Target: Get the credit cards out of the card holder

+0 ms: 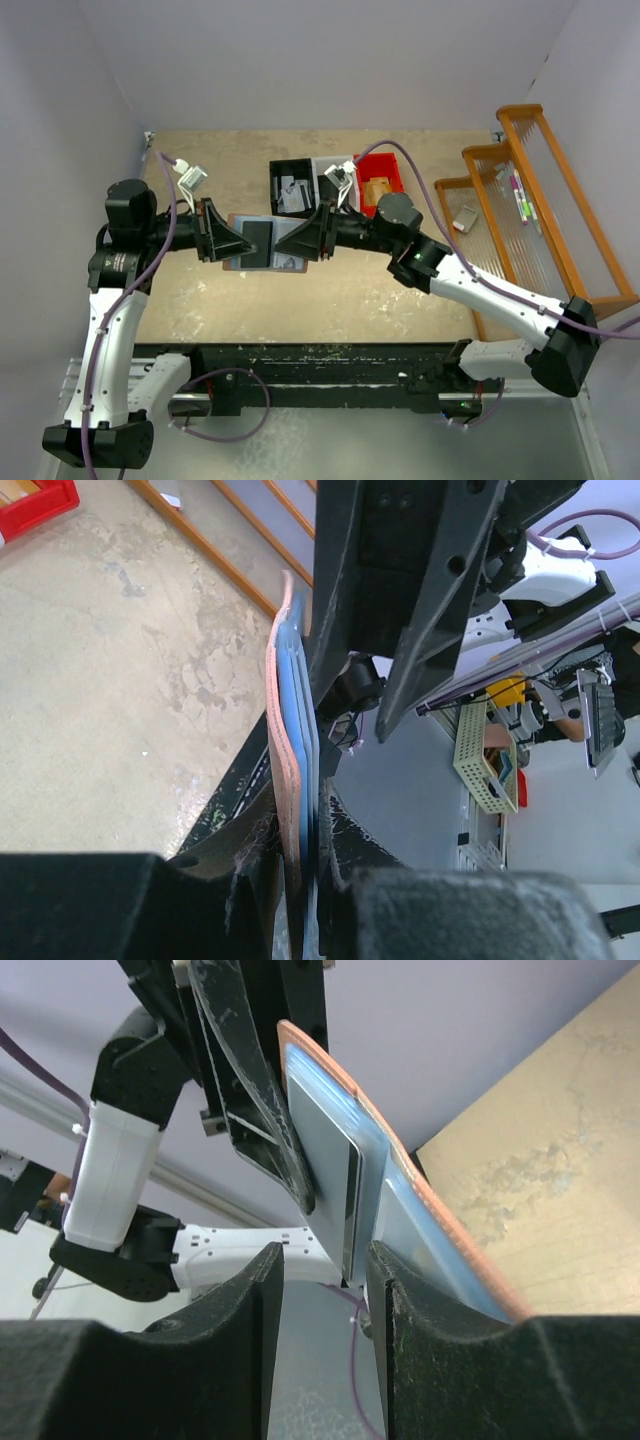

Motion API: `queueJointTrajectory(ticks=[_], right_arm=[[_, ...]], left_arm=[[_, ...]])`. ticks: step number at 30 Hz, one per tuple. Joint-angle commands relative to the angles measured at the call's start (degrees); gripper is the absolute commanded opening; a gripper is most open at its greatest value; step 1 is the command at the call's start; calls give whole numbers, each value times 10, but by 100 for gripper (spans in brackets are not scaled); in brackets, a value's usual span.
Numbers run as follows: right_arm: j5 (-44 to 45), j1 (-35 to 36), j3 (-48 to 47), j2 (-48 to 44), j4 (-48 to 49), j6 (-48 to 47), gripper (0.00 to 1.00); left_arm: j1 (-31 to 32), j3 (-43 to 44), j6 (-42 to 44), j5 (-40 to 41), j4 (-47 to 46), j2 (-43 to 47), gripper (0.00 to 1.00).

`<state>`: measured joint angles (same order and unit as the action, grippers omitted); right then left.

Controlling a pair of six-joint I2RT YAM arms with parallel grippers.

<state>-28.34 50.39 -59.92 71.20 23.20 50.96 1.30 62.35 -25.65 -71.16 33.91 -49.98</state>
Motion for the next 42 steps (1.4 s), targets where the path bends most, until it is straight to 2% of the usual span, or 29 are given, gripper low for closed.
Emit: queueJointTrajectory(ticks=[1,23,29,33,37,40,42], right_arm=[[-34,0,7,-4,76,23,41],[-29,33,-1,43,104,24,39],[-33,49,-4,65,140,39,28],[-35,49,11,68,183,60,16],[-53,49,18,64,199,76,1],[-46,48,49,54,219,83,0],[-44,48,55,45,225,84,0]], left_arm=[[1,31,18,-39,-2,-2,8],[1,35,0,-63,-25,9,10],[1,33,-11,-70,-37,4,13],[1,33,-19,-84,-42,5,17],[1,26,-37,-105,-61,10,26],[1,21,-58,-121,-79,11,32],[1,22,-67,-126,-90,12,30]])
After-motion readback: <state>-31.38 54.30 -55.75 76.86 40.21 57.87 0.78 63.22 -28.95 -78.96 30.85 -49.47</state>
